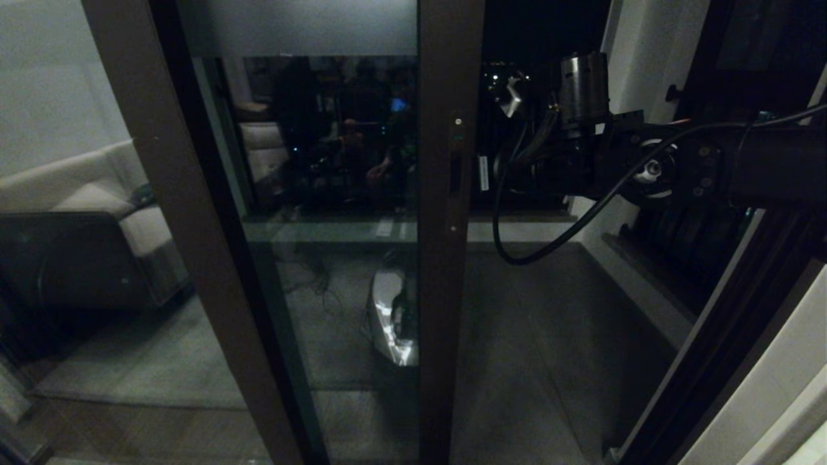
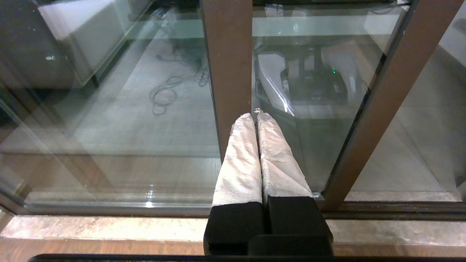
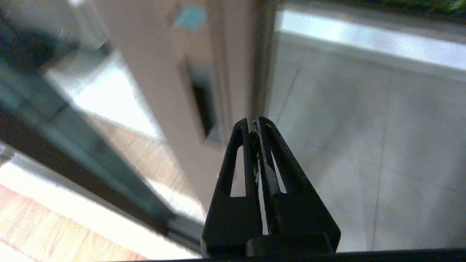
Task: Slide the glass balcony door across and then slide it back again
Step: Open the slid door
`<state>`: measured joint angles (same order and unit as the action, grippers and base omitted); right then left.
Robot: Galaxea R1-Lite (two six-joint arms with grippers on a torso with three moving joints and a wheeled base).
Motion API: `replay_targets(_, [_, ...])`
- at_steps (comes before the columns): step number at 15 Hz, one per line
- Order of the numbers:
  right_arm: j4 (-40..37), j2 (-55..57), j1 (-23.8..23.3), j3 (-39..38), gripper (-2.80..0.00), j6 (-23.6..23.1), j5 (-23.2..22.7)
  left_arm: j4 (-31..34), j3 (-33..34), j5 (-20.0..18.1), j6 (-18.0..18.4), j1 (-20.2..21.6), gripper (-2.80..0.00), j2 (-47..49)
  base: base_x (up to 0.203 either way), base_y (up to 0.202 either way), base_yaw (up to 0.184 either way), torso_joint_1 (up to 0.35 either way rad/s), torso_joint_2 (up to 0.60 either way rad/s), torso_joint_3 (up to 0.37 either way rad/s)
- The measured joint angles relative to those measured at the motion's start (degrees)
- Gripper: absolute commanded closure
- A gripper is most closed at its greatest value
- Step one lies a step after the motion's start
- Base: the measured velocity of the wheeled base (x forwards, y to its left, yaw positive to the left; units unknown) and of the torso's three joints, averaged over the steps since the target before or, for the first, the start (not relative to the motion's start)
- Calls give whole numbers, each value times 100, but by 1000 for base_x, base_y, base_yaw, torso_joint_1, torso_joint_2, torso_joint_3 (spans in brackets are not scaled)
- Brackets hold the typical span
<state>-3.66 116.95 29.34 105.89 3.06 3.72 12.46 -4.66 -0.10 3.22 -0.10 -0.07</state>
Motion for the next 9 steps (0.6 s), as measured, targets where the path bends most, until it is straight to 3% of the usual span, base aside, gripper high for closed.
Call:
replay_targets(6, [-26,-1440,-259,-1827,0,41,10,0,0,2,0,2,0,0,0,0,0,0,0,0])
replay_targets(9, [-249,-2890,-323,-3035,0,40,350,0,0,2,3,0,0,0,0,0,0,0,0,0])
